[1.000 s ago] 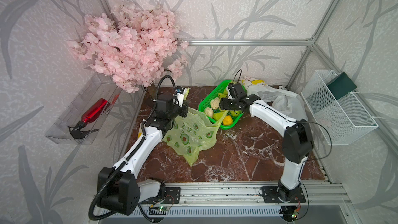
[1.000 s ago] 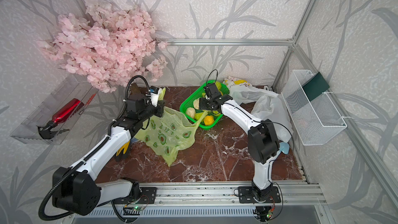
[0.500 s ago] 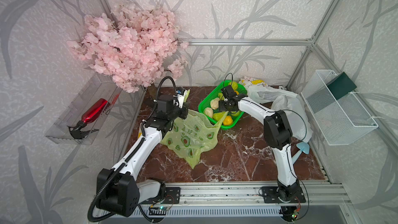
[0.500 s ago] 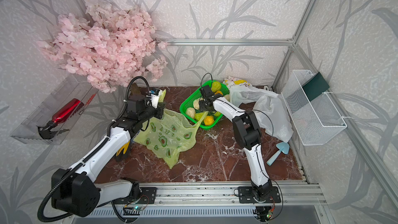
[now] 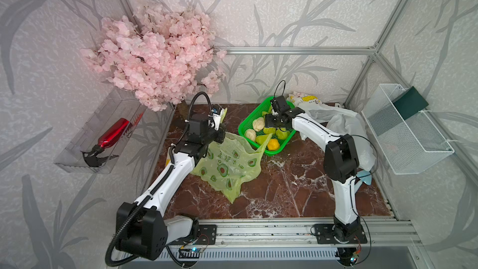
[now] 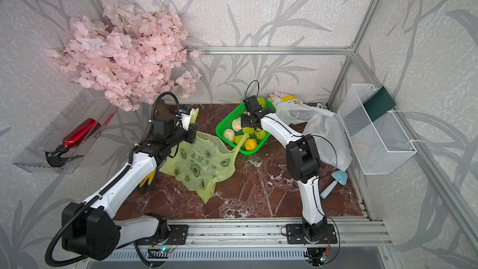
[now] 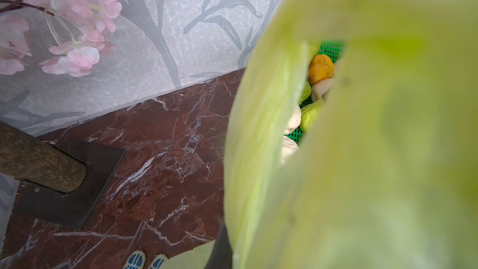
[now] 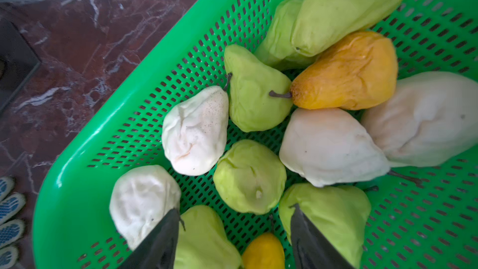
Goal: Place the pears into plastic bags & tie knots
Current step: Pick up the pear from the basket.
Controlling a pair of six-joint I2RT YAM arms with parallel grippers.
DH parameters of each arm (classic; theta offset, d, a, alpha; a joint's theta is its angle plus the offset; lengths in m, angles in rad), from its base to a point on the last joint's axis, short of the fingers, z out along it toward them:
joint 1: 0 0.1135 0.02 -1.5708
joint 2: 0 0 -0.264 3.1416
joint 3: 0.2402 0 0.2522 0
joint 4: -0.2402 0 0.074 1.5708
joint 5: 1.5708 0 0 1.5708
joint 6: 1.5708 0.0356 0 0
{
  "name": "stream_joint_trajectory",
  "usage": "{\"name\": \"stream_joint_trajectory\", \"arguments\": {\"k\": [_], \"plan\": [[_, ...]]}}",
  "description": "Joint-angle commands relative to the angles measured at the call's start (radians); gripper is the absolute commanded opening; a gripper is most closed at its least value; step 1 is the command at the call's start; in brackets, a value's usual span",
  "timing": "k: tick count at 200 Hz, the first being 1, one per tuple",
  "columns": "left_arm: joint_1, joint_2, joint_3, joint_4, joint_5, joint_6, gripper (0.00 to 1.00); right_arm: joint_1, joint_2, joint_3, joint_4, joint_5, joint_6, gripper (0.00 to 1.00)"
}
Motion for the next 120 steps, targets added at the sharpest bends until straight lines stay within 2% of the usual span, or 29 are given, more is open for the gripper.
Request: {"name": "stream_joint_trajectory", "arguments": {"k": [1,14,28,52,72,120], "plan": [[-0.006,-0.019,0.003,-0.002,0.003,0.001,0.00,-0.004,0.078,0.057,-0.028,0.030,-0.020,0.65],[-0.006,-0.017,0.001,0.003,0.008,-0.004,0.00,-0.007,0.111,0.085,-0.024,0.032,-0.027,0.56],[-0.007,-0.013,0.004,0.001,0.009,-0.005,0.00,-0.009,0.133,0.109,-0.034,0.051,-0.030,0.41],[-0.011,-0.013,0.009,-0.003,0.009,-0.004,0.00,-0.009,0.087,0.097,-0.036,0.059,-0.055,0.22],[-0.011,-0.013,0.010,-0.001,0.008,0.001,0.00,-0.010,-0.002,0.035,0.023,0.055,-0.081,0.18],[-0.024,0.000,0.015,0.044,0.055,0.001,0.00,-0.015,-0.224,-0.053,0.023,0.003,-0.127,0.17]]}}
